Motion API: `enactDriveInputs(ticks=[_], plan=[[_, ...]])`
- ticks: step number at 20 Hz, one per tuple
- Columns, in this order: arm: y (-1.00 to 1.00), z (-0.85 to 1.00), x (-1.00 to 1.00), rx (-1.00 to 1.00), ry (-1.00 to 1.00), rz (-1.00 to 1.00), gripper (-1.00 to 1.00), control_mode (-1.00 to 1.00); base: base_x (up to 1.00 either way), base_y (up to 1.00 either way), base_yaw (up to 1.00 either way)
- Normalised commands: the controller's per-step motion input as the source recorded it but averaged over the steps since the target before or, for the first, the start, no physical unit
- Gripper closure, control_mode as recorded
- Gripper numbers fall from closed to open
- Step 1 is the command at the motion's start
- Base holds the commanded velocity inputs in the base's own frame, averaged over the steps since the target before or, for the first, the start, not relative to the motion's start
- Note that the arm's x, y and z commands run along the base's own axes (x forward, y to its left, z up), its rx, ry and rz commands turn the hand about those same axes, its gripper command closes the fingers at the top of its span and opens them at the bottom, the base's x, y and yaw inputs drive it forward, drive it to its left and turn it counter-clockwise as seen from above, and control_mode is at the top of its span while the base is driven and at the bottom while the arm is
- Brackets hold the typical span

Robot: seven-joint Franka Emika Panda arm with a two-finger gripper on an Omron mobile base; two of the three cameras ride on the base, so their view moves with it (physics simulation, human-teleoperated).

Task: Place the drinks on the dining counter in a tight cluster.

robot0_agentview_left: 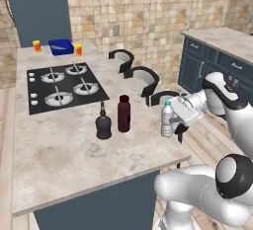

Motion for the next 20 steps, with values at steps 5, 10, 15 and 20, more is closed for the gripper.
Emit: enactDriveInputs(ticks=[5,10,15,20], plan=[[0.00,0.00,0.00,0.00,0.00,0.00,1.00,1.00,0.00,0.00,0.00],[0.00,0.00,0.00,0.00,0.00,0.00,1.00,1.00,0.00,0.00,0.00],[0.00,0.00,0.34,0.00,0.01,0.02,1.00,-1.00,0.00,0.00,0.00],[0.00,0.01,0.86,-0.01,0.11,0.13,1.00,-1.00,0.00,0.00,0.00]])
